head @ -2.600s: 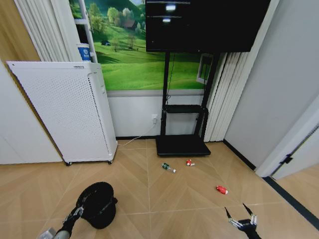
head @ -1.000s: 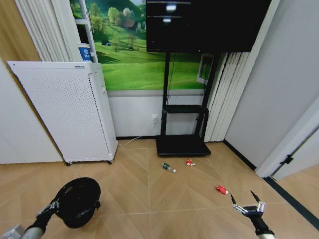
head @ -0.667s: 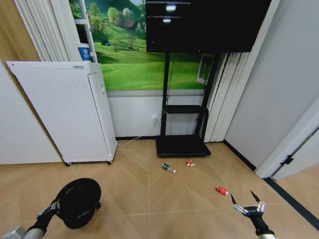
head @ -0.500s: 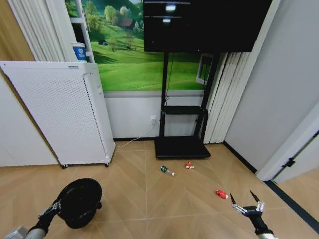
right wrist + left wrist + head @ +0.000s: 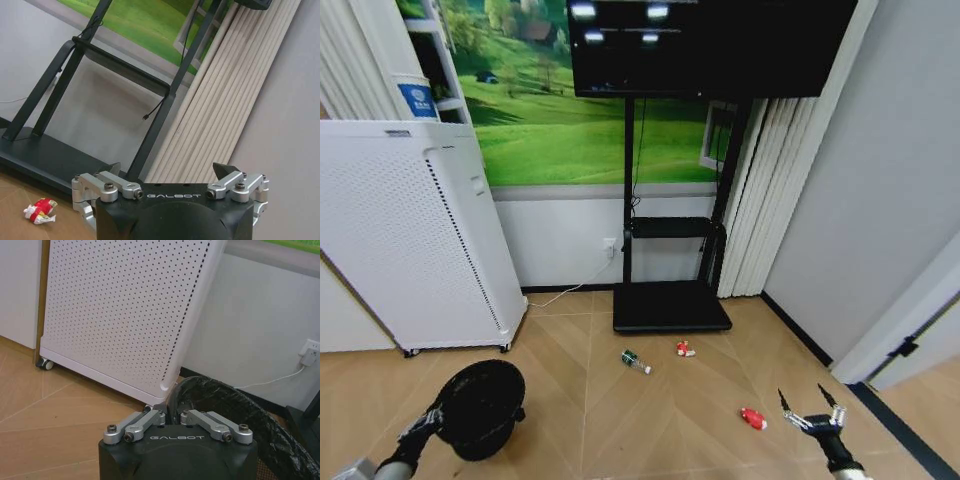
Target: Pick up the trash bin and place the garbage on the floor into it.
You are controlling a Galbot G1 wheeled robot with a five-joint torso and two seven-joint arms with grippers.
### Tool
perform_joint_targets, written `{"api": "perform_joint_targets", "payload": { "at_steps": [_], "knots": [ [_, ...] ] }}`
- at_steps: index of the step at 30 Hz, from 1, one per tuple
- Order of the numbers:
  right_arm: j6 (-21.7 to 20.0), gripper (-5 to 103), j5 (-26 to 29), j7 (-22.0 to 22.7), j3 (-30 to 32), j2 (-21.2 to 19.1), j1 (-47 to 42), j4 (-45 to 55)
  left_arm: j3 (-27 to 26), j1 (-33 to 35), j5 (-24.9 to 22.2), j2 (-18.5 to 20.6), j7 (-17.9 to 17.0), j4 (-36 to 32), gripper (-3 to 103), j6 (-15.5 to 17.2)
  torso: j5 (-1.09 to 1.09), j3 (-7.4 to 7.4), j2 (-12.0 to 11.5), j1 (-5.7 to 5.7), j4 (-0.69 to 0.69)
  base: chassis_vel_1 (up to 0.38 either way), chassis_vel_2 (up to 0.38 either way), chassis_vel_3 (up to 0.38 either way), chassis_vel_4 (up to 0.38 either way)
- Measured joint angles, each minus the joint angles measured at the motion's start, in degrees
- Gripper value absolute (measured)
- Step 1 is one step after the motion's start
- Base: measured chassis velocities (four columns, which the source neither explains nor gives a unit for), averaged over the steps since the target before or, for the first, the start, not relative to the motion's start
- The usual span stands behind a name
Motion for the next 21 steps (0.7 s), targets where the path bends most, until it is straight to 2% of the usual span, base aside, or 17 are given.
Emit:
{"api": "perform_joint_targets", "payload": {
  "at_steps": [4,9,21],
  "knots": [
    [0.0,100,-0.3,-1.3,0.1,-0.3,-0.1,0.0,0.0,0.0,0.3,-0.1,0.3,0.2,8,-0.2,-0.04,-0.01,0.0,-0.01,0.0,0.112,0.019,-0.053,-0.007],
    [0.0,100,1.4,-5.4,0.9,-0.4,-0.1,-0.7,0.0,0.4,0.9,-0.9,0.9,0.2,8,-0.4,-0.03,-0.01,0.0,-0.01,0.01,0.048,0.016,-0.041,-0.003],
    [0.0,100,2.3,-5.9,1.0,0.1,-0.2,-1.4,0.2,0.7,1.7,-2.2,1.6,0.4,8,-0.6,-0.02,0.0,0.0,-0.01,0.0,-0.042,0.065,0.027,-0.072]
  ]
}}
